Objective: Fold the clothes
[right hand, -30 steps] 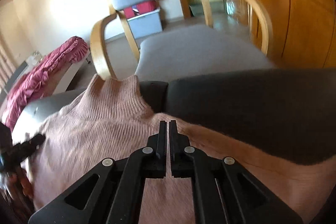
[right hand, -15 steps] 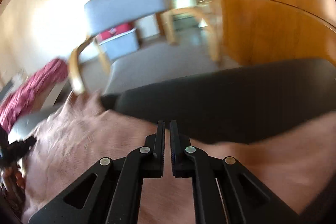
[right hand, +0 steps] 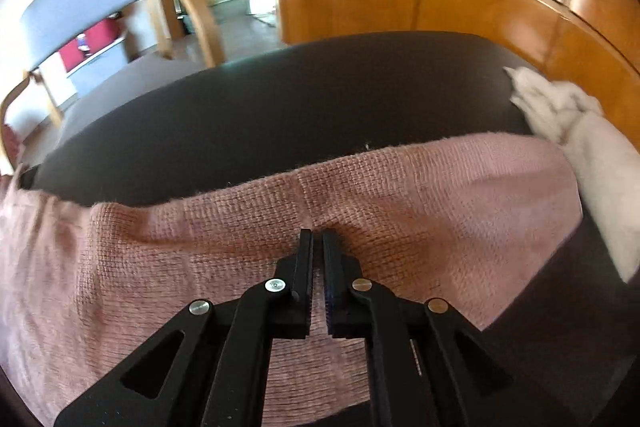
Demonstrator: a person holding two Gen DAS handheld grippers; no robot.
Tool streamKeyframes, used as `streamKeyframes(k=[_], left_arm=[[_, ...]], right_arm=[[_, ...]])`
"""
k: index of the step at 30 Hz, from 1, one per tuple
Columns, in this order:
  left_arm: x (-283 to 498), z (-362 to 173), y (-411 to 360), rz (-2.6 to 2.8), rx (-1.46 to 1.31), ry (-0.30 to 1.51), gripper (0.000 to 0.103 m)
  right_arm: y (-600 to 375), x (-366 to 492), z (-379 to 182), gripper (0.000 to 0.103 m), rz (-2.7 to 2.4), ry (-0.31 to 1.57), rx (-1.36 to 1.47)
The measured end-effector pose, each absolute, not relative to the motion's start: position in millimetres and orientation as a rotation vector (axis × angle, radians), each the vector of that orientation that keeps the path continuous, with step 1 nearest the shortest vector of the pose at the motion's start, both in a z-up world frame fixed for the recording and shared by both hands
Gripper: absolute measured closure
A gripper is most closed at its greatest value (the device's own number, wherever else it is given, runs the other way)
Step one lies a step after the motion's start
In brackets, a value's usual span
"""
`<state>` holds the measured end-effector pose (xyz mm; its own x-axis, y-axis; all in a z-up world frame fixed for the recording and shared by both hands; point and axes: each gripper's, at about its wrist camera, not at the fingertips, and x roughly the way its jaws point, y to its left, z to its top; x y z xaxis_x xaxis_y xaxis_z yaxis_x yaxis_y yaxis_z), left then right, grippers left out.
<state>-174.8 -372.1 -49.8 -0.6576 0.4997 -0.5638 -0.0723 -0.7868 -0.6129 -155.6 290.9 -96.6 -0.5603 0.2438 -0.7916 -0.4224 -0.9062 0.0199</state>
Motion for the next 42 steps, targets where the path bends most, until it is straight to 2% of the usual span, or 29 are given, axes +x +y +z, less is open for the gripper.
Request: streamKeyframes(k=[4, 7, 10, 12, 14, 16, 21, 24, 28, 31, 34, 36, 39, 42], left_arm=[[-175, -50, -372, 2.467, -1.08, -0.801, 0.085], [-176, -50, -372, 2.467, -1.08, -0.801, 0.085], [-175, -49, -372, 2.471, -1.081, -0.796, 0.085], [-175, -49, -371, 2.477, -1.084, -0.788, 0.085], [-175, -48, -369, 2.485, -1.09, -0.774, 0.085], [-176, -47, -366, 2.499, -1.102, -0.749, 0.085], [-172, -38, -357, 2.563, -1.148, -0.627, 0.085], [-159, -29, -356, 2.628, -1.159, -0.52, 0.081], [-151, -33, -370, 2.612, -1.164, -0.57, 0.081], [-148, -32, -374, 2.609, -1.161, -0.606, 0.081], [-146, -32, -379, 2.606, -1.158, -0.641, 0.081], [-137, -28, -364, 2.588, -1.15, -0.568, 0.081], [-121, -20, -336, 2.552, -1.134, -0.425, 0.08], [-106, -15, -308, 2.526, -1.129, -0.275, 0.08]], right_arm=[[298, -151, -97, 0.101, 2.429, 0.322, -1.189], [281, -162, -95, 0.098, 2.385, 0.163, -1.214], [257, -171, -78, 0.096, 2.41, 0.104, -1.216], [228, -166, -57, 0.096, 2.581, 0.194, -1.147], [183, -171, -43, 0.096, 2.739, 0.174, -1.184], [139, -181, -39, 0.096, 2.839, 0.057, -1.269], [63, -205, -61, 0.096, 2.959, -0.094, -1.468], [61, -204, -75, 0.096, 2.943, -0.127, -1.424], [88, -207, -81, 0.095, 2.825, -0.132, -1.329], [114, -214, -82, 0.095, 2.844, 0.052, -1.356], [107, -215, -77, 0.095, 2.825, -0.009, -1.376], [91, -207, -66, 0.091, 2.86, -0.03, -1.341], [48, -185, -44, 0.091, 3.128, 0.065, -1.34], [-10, -172, -41, 0.091, 3.283, -0.1, -1.381]])
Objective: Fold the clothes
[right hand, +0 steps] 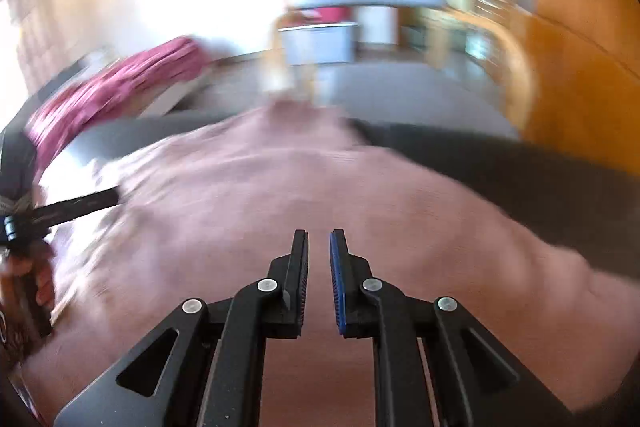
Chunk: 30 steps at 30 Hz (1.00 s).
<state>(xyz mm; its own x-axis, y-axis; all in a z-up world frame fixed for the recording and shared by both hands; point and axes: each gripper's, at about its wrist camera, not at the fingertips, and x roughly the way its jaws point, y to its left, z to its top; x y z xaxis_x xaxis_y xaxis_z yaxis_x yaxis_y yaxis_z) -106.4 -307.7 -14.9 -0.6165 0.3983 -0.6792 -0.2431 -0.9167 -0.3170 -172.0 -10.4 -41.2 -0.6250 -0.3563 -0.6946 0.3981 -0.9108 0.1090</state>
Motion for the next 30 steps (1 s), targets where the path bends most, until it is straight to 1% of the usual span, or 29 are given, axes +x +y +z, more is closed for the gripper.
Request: streamKeyframes(k=[2, 5, 8, 10, 11, 13, 16, 18, 20, 22, 24, 25, 29, 30], left_arm=[[-105, -22, -297, 2.509, -1.185, -0.208, 0.08], [-107, -25, -300, 2.486, -1.197, -0.23, 0.08], [-109, -26, -304, 2.469, -1.197, -0.263, 0.08], [-110, -27, -307, 2.458, -1.196, -0.285, 0.08], [-110, -28, -309, 2.453, -1.196, -0.296, 0.081], [-111, -28, -312, 2.442, -1.195, -0.317, 0.081], [-113, -30, -316, 2.425, -1.194, -0.349, 0.081], [-114, -31, -319, 2.413, -1.193, -0.371, 0.081], [-99, -20, -315, 2.514, -1.188, -0.254, 0.08], [-81, -18, -311, 2.474, -1.189, -0.261, 0.079], [-63, -17, -305, 2.403, -1.198, -0.292, 0.079], [-55, -17, -301, 2.394, -1.202, -0.268, 0.078], [-26, -22, -283, 2.421, -1.208, -0.061, 0.078], [-24, -23, -284, 2.419, -1.207, -0.044, 0.078]], right_arm=[[-41, -170, -50, 0.091, -2.413, 0.094, 1.065], [-62, -177, -72, 0.091, -2.37, 0.169, 1.132], [-50, -179, -77, 0.094, -2.43, 0.205, 1.14], [-33, -178, -79, 0.094, -2.509, 0.223, 1.164], [-21, -177, -79, 0.093, -2.556, 0.221, 1.183], [3, -179, -82, 0.09, -2.596, 0.104, 1.233], [22, -184, -85, 0.09, -2.576, -0.072, 1.25], [20, -170, -76, 0.09, -2.567, -0.093, 1.213], [18, -156, -66, 0.089, -2.556, -0.114, 1.177], [14, -140, -56, 0.088, -2.537, -0.13, 1.137], [-8, -115, -50, 0.088, -2.466, -0.086, 1.097], [-21, -105, -50, 0.088, -2.44, -0.054, 1.087], [-52, -83, -70, 0.088, -2.372, 0.109, 1.145], [-52, -78, -76, 0.088, -2.365, 0.148, 1.169]])
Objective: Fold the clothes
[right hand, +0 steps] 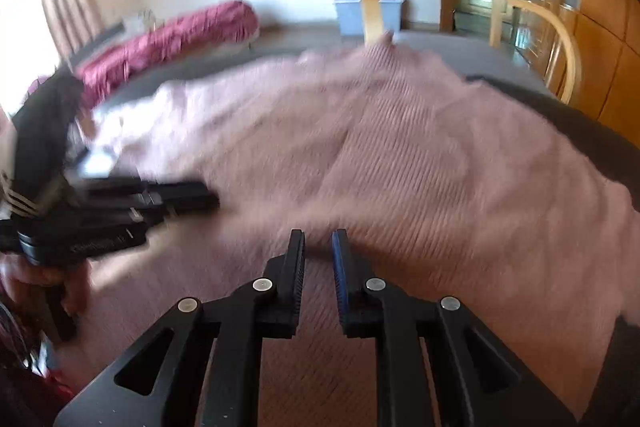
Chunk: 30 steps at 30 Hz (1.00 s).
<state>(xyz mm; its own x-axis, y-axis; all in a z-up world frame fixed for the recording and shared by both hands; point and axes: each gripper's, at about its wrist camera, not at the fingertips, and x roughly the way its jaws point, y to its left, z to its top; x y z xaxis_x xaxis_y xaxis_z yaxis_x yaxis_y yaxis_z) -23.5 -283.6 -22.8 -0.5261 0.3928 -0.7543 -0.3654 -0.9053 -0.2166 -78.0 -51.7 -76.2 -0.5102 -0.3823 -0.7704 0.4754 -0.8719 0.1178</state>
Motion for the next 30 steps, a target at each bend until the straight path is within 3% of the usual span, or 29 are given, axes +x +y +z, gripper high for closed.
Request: streamKeyframes(k=[5, 12, 17, 20, 28, 30], left_arm=[[-24, -26, -307, 2.384, -1.194, -0.078, 0.078], [-25, -28, -333, 2.345, -1.186, -0.155, 0.079], [9, -14, -335, 2.471, -1.126, -0.082, 0.077], [17, -24, -338, 2.439, -1.174, -0.071, 0.077], [21, -27, -367, 2.433, -1.163, -0.147, 0.077], [19, -28, -370, 2.418, -1.167, -0.184, 0.077]], right_arm=[[-18, -54, -77, 0.089, -2.427, 0.243, 1.178], [38, -46, -83, 0.09, -2.468, -0.056, 1.183], [40, -14, -61, 0.086, -2.621, 0.05, 1.068], [52, -9, -70, 0.086, -2.599, 0.009, 1.133], [79, 11, -76, 0.089, -2.647, 0.146, 1.155], [78, 9, -72, 0.089, -2.661, 0.098, 1.146]])
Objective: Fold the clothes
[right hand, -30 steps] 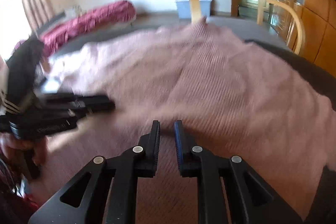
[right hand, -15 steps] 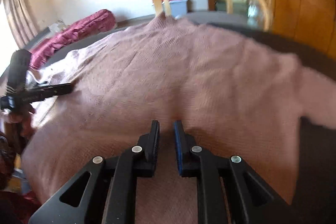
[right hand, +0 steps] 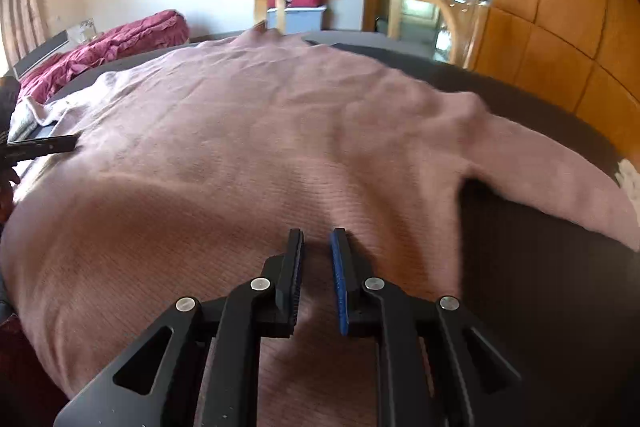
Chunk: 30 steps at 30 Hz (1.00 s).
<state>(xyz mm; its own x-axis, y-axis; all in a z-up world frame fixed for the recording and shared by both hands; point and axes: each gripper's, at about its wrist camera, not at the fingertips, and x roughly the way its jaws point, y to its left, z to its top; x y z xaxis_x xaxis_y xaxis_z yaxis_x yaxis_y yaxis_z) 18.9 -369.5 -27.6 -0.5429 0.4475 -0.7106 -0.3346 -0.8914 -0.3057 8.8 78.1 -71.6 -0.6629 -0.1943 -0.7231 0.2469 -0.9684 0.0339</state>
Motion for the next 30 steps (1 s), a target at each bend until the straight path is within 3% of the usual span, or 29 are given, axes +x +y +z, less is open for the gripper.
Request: streamKeyframes(k=[8, 12, 21, 27, 30], left_arm=[[38, -14, -335, 2.495, -1.099, 0.022, 0.076], [41, -22, -315, 2.471, -1.131, 0.129, 0.076], [48, -22, -329, 2.441, -1.111, 0.138, 0.075], [-1, -2, -338, 2.549, -1.056, 0.08, 0.075], [-43, -8, -341, 2.586, -1.115, -0.014, 0.075]], right_arm=[[51, 5, -46, 0.086, -2.64, -0.093, 1.011], [21, 1, -55, 0.086, -2.533, -0.002, 1.051], [-44, -8, -76, 0.085, -2.286, 0.18, 1.126], [-62, -47, -35, 0.085, -2.367, 0.124, 0.988], [-98, -83, -21, 0.082, -2.401, 0.214, 0.941]])
